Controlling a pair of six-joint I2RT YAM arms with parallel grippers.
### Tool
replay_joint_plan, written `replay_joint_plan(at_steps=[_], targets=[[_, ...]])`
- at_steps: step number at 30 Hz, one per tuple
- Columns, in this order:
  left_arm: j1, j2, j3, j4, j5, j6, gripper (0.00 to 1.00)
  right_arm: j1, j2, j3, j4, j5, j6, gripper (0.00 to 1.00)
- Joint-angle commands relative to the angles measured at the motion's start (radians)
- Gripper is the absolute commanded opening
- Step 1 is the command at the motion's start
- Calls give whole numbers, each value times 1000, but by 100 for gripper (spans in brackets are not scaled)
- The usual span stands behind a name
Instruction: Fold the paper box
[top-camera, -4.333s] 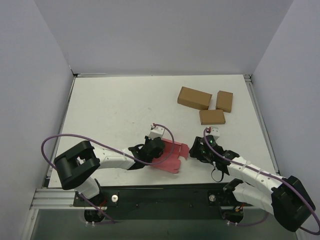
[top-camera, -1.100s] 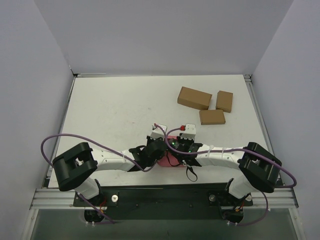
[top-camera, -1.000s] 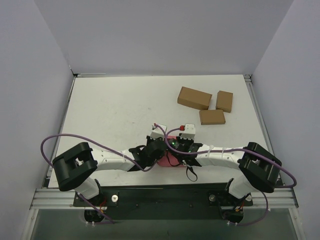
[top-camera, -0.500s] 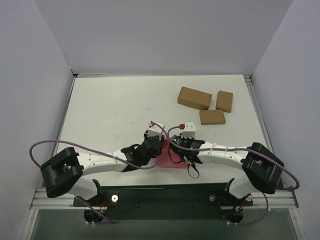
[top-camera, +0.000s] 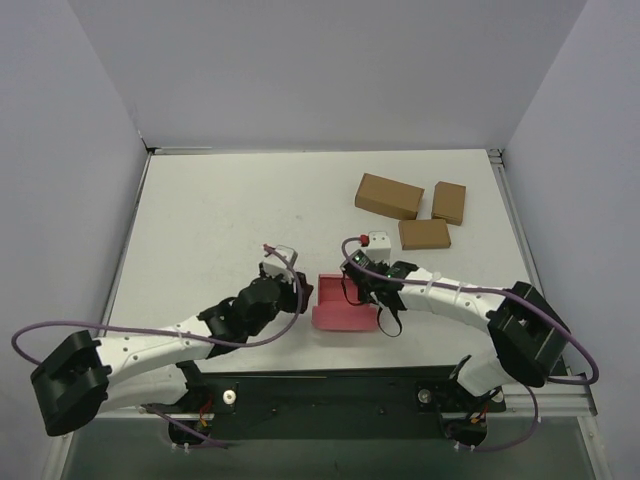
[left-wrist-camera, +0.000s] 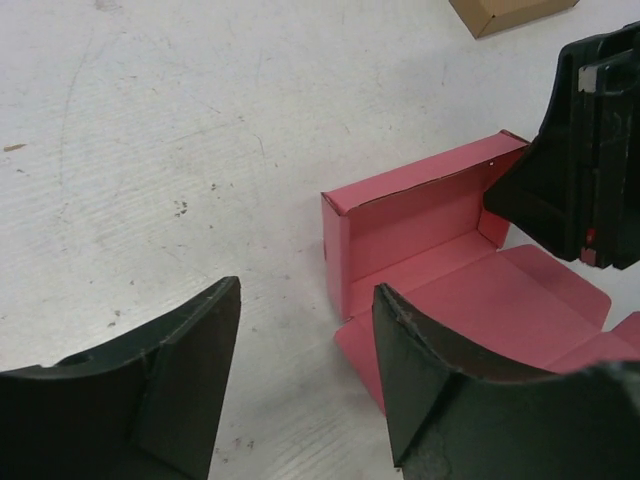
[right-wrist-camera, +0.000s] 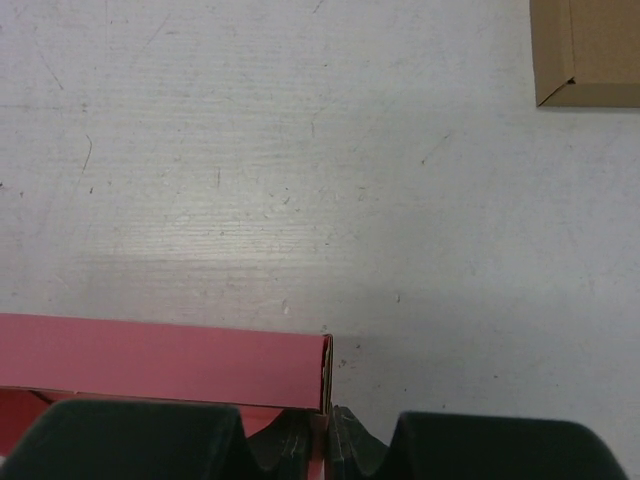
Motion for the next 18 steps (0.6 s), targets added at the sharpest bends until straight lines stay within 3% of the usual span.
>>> replay_joint_plan(at_steps=[1,6,12,18], targets=[[76,-185,-50,-32,108,-43,69,-67,-16,82,-141,-200,-103,0],[166,-352,-66,-115,272,-42,73,-119,26,156,-268,-343,-186,0],[267,-400,-4,-284,429,-46,74,-194,133,280,-426,-612,-316,0],[301,-413,68,-388,521,-69,75,-203,305,415,-583,-650,-413,0]])
